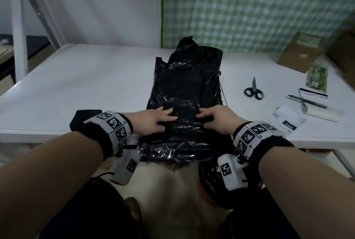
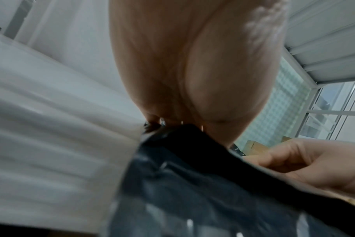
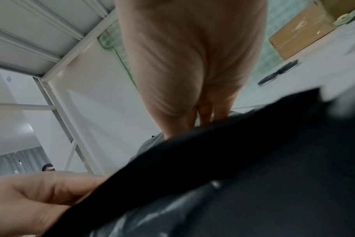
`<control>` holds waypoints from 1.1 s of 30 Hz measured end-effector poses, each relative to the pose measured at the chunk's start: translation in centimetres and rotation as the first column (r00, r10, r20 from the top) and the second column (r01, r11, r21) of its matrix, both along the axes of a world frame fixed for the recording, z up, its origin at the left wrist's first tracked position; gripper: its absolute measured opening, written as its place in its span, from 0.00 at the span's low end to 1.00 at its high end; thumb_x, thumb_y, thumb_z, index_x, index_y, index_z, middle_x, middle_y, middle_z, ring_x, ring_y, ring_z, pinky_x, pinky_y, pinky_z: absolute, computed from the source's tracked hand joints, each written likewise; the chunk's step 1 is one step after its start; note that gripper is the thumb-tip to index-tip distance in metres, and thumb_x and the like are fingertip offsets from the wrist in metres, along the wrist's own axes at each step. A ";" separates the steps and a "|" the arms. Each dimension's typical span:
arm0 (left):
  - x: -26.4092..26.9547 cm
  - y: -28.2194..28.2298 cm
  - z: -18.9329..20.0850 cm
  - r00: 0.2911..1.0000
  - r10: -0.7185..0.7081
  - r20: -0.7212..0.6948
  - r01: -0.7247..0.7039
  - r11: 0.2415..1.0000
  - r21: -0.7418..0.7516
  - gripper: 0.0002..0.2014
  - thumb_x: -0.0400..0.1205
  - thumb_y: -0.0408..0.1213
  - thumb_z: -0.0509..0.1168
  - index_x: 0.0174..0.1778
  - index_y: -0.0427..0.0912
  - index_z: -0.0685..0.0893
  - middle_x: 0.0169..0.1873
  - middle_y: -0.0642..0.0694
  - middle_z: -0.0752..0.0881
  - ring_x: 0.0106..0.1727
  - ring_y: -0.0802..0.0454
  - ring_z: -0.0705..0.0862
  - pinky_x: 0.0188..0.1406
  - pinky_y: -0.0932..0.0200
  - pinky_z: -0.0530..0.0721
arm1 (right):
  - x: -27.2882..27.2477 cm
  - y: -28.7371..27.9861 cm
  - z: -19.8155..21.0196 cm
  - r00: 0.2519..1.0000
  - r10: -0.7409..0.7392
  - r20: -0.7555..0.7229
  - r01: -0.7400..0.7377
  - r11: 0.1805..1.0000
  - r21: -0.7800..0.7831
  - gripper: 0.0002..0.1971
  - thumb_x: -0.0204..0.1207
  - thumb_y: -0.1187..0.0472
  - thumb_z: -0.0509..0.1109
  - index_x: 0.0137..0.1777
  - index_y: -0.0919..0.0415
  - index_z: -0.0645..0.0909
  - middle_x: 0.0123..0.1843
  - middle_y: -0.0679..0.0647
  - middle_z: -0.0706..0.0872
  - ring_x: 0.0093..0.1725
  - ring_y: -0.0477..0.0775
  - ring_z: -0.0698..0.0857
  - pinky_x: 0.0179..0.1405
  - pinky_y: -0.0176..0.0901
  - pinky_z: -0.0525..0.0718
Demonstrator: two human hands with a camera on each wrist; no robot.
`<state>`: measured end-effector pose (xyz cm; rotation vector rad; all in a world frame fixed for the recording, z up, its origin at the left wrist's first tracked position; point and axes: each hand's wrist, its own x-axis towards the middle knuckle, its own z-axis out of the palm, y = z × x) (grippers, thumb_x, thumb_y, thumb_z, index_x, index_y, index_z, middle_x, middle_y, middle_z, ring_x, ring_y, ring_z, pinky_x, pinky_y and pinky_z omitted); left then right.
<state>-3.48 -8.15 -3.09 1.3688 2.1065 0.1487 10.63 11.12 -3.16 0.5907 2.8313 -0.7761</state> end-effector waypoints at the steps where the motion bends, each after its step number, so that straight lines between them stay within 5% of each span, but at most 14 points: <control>1: 0.2 -0.4 0.0 1.000 0.004 0.010 -0.005 1.000 0.029 0.28 0.85 0.37 0.59 0.80 0.57 0.60 0.83 0.55 0.49 0.84 0.54 0.43 0.83 0.55 0.44 | 0.5 -0.1 -0.1 1.000 -0.013 -0.022 0.013 1.000 -0.002 0.20 0.74 0.67 0.72 0.65 0.53 0.83 0.76 0.47 0.76 0.75 0.47 0.73 0.70 0.28 0.61; 6: 1.2 -1.9 -0.2 0.998 0.031 -0.053 -0.023 0.988 0.150 0.28 0.77 0.48 0.70 0.74 0.54 0.73 0.79 0.55 0.64 0.81 0.57 0.59 0.79 0.62 0.53 | 2.5 -0.6 -0.4 0.995 -0.041 -0.085 0.045 0.998 0.043 0.11 0.68 0.61 0.78 0.51 0.54 0.88 0.55 0.49 0.87 0.57 0.48 0.83 0.54 0.29 0.75; 9: 2.1 -2.5 -0.5 0.994 0.098 -0.043 -0.085 0.967 0.242 0.31 0.69 0.53 0.75 0.69 0.54 0.79 0.68 0.53 0.72 0.70 0.58 0.70 0.73 0.65 0.63 | 3.4 -1.4 -0.5 0.997 -0.032 -0.070 0.033 0.999 0.018 0.10 0.66 0.54 0.80 0.46 0.50 0.84 0.43 0.47 0.84 0.47 0.48 0.83 0.40 0.28 0.76; 14: 3.8 -3.5 -0.8 0.989 0.141 -0.046 -0.127 0.967 0.221 0.41 0.62 0.65 0.73 0.71 0.54 0.77 0.57 0.52 0.71 0.62 0.57 0.72 0.68 0.66 0.68 | 4.5 -2.7 -0.7 0.999 0.050 0.015 -0.051 0.995 0.089 0.24 0.55 0.35 0.79 0.47 0.41 0.77 0.51 0.48 0.78 0.57 0.51 0.74 0.58 0.43 0.75; 17: 4.4 -3.6 -1.2 0.953 0.284 -0.101 -0.232 0.905 0.357 0.19 0.79 0.49 0.67 0.65 0.49 0.83 0.55 0.48 0.81 0.60 0.52 0.79 0.60 0.67 0.70 | 5.1 -3.5 -0.5 0.996 0.072 0.048 -0.078 0.989 0.124 0.28 0.55 0.38 0.81 0.54 0.44 0.77 0.55 0.48 0.71 0.60 0.50 0.67 0.63 0.44 0.72; 19: 4.4 -3.6 -1.3 0.902 0.418 -0.104 -0.338 0.837 0.431 0.13 0.81 0.40 0.64 0.59 0.45 0.86 0.51 0.47 0.86 0.56 0.49 0.82 0.53 0.66 0.71 | 5.2 -3.8 -0.5 0.997 0.071 0.032 -0.075 0.987 0.141 0.27 0.57 0.41 0.82 0.55 0.47 0.78 0.55 0.49 0.70 0.60 0.50 0.66 0.64 0.44 0.72; 27: 4.2 -4.7 -1.9 0.763 0.645 0.038 -0.600 0.685 0.414 0.05 0.73 0.29 0.70 0.40 0.44 0.85 0.27 0.54 0.75 0.31 0.56 0.74 0.31 0.64 0.72 | 3.9 -6.5 -1.0 0.991 0.100 -0.085 -0.088 0.988 0.129 0.12 0.64 0.45 0.78 0.43 0.45 0.82 0.47 0.44 0.77 0.59 0.52 0.74 0.61 0.49 0.77; 31: 4.1 -5.1 -1.6 0.631 0.702 0.331 -0.774 0.539 0.332 0.11 0.74 0.22 0.68 0.32 0.43 0.81 0.27 0.46 0.75 0.29 0.51 0.77 0.35 0.55 0.85 | 2.1 -9.3 -0.9 0.974 0.132 -0.183 -0.132 0.991 0.011 0.08 0.68 0.50 0.77 0.44 0.49 0.85 0.45 0.43 0.84 0.52 0.46 0.82 0.56 0.43 0.82; 33: 4.3 -5.3 -1.6 0.540 0.691 0.480 -0.841 0.475 0.261 0.11 0.74 0.20 0.68 0.33 0.41 0.80 0.30 0.45 0.76 0.31 0.52 0.79 0.30 0.64 0.87 | 1.2 -10.8 -1.0 0.964 0.147 -0.222 -0.158 0.987 -0.032 0.08 0.69 0.53 0.77 0.46 0.52 0.86 0.48 0.45 0.87 0.51 0.45 0.83 0.55 0.40 0.82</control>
